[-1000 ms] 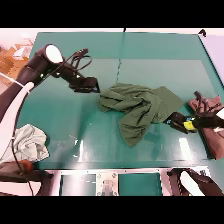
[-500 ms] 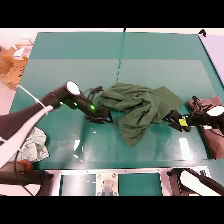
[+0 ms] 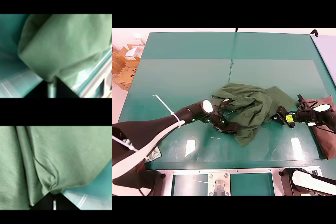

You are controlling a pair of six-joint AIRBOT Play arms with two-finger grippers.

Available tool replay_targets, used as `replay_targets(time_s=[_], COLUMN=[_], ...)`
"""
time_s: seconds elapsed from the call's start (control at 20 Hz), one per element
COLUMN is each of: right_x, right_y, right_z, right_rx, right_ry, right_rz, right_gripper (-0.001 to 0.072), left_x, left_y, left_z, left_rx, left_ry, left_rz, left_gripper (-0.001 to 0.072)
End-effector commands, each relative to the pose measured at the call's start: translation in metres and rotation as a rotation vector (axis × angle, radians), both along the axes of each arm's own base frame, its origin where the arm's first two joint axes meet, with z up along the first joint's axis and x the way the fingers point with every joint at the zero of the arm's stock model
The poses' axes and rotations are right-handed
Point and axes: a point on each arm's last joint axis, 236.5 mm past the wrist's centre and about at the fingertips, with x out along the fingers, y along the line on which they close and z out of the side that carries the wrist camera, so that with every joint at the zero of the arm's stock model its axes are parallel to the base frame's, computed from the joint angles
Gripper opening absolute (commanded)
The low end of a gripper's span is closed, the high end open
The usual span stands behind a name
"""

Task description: Fold the shirts.

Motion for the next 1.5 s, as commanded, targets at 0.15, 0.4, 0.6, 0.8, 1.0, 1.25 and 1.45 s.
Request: replay_targets(time_s=[0.15, 0.4, 0.6, 0.8, 1.0, 1.25, 1.45], right_x=[0.040, 0.077, 0.013, -0.070, -0.095, -0.054, -0.007], right_y=[0.012, 0.019, 0.039, 0.064, 0.074, 0.061, 0.048], right_z=[0.093, 0.337, 0.540, 0.629, 0.624, 0.554, 0.432], right_rx=[0.058, -0.066, -0.293, -0.407, -0.423, -0.324, -0.193], right_ry=[-0.185, -0.756, -1.272, -1.555, -1.566, -1.377, -1.090], right_rz=[0.134, 0.165, 0.160, 0.130, 0.149, 0.132, 0.113], right_gripper=[0.0010, 0.0011, 0.0011, 0.0011, 0.0011, 0.0011, 0.0011], left_x=[0.053, 0.111, 0.076, -0.009, -0.020, 0.069, 0.187], left_y=[-0.002, 0.049, 0.118, 0.186, 0.238, 0.243, 0.207], left_z=[0.079, 0.295, 0.508, 0.661, 0.700, 0.642, 0.545], left_rx=[-0.132, -0.359, -0.533, -0.562, -0.440, -0.247, -0.144], left_ry=[-0.122, -0.522, -1.043, -1.563, -1.751, -1.647, -1.425], left_rz=[-0.004, 0.090, 0.172, 0.264, 0.452, 0.526, 0.478], left_gripper=[0.0018, 0.0018, 0.0018, 0.0018, 0.0018, 0.0018, 0.0018])
